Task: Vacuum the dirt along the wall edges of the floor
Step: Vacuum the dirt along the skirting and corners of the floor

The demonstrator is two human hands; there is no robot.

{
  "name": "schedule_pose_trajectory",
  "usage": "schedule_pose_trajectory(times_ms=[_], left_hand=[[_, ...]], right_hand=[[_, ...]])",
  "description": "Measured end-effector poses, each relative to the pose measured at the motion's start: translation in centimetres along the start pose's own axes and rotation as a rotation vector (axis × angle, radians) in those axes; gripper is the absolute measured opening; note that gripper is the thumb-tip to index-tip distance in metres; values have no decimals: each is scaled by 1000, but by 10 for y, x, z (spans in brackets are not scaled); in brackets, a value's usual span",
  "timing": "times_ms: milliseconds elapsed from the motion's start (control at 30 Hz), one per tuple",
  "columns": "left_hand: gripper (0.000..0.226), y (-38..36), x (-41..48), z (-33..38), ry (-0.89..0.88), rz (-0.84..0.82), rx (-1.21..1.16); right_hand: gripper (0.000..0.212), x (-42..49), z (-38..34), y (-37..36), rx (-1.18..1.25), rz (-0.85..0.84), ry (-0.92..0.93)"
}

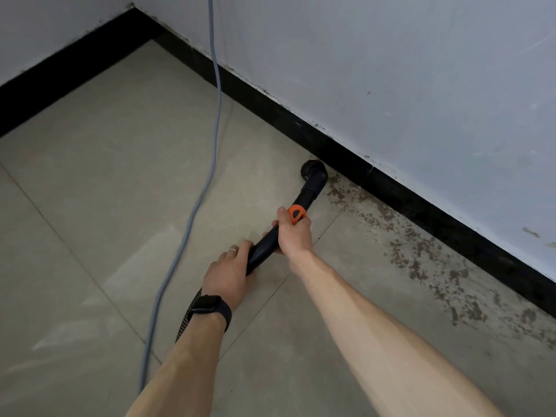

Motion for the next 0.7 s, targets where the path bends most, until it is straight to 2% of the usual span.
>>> schedule_pose_trajectory(times_ms=[267,633,700], left_hand=[[38,-9,12,4,-101,61,37],[36,-6,35,-14,-84,50,57],[36,-4,40,-19,-58,54,49]], right_hand=[[40,7,-16,4,83,18,27],[46,15,-22,-14,62,-50,13],[57,18,-29,-27,15,-54,27]])
Point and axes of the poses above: each hand's wrist, its own x-axis towards the middle knuckle, its own y-axis out of the back of the hand, z = x × y, the point moved 3 cm from there along x, towards the middle knuckle, and after that the axes turned 12 degrees about z, right-handed, at the moved point
